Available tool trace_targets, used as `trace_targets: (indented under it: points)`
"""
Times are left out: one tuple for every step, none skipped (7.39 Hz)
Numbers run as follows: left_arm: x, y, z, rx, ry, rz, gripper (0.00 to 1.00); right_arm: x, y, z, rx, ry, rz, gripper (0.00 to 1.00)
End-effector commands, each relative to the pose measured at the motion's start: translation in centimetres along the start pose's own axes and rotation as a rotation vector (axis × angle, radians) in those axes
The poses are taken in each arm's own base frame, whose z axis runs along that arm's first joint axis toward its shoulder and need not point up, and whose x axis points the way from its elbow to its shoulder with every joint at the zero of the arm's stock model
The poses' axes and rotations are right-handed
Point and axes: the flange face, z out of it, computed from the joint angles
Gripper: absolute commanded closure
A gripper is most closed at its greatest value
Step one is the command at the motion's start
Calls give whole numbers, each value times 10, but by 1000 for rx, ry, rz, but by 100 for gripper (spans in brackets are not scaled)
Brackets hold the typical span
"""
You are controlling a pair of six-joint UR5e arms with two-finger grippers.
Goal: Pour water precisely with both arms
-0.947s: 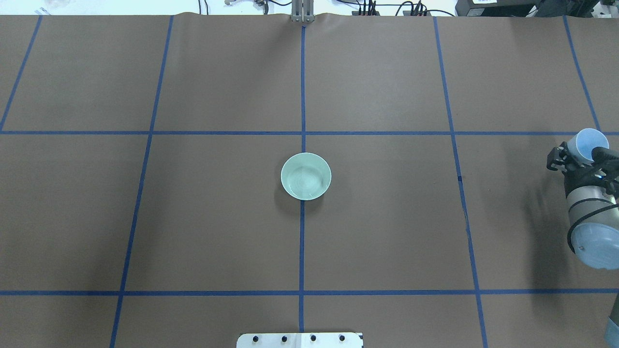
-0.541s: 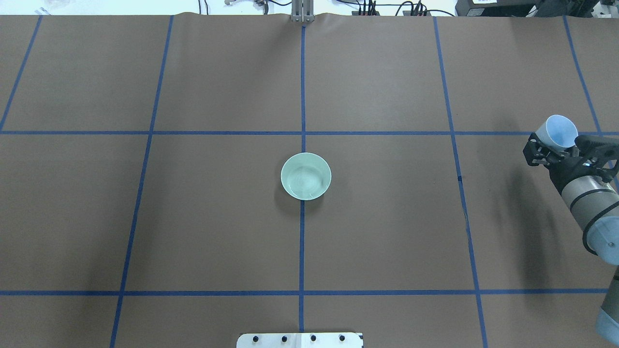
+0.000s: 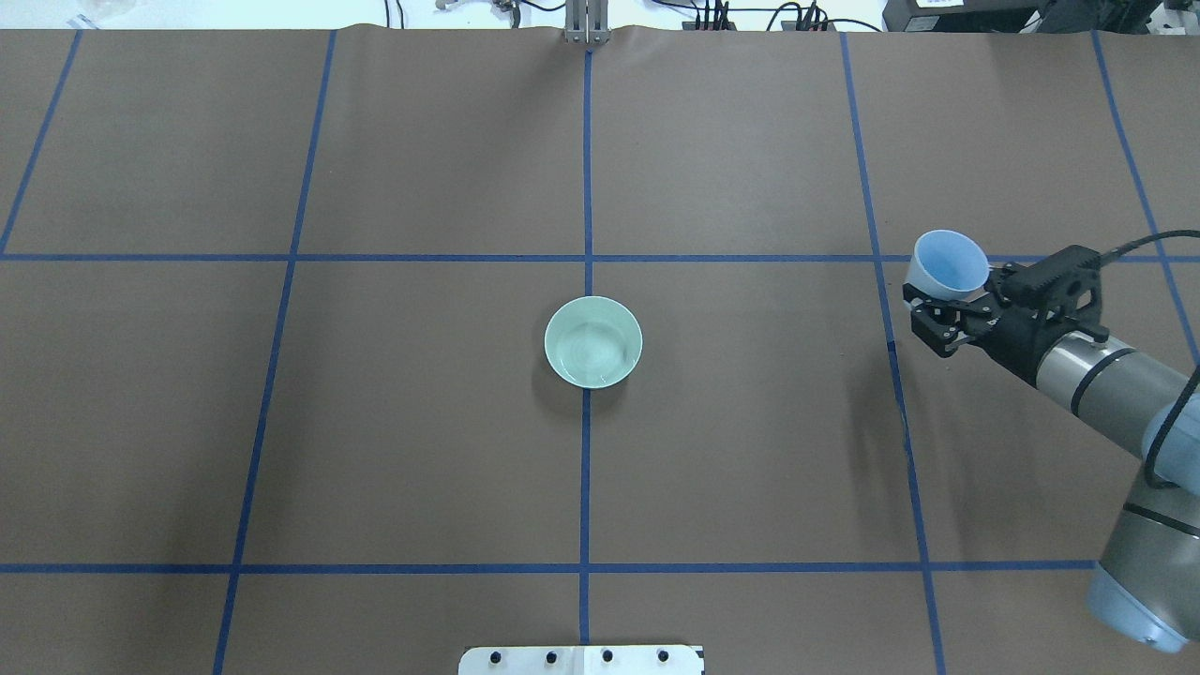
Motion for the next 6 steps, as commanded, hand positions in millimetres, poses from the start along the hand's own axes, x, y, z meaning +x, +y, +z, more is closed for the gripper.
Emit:
trace_targets:
  points:
    - [-1,1,1,-3,2,-3,0,-52,-34,17,-31,-253,-48,100]
    - [-2,1,2,-4,1,-4,0,-68,-39,23,-71,-330,-73,100]
    - [-3,3,4,-9,1,-8,0,-86,-60,34,-63,-375,-156,100]
    - [-4,4,5,-12,2,-11,0,-112,-88,54,-70,-422,-322,100]
    - [-5,7,7,-17,4,-16,0,-134,-105,67,-114,-439,-320,100]
    - [-6,8,8,-19,3,-19,0,-145,-112,77,-164,-420,-322,100]
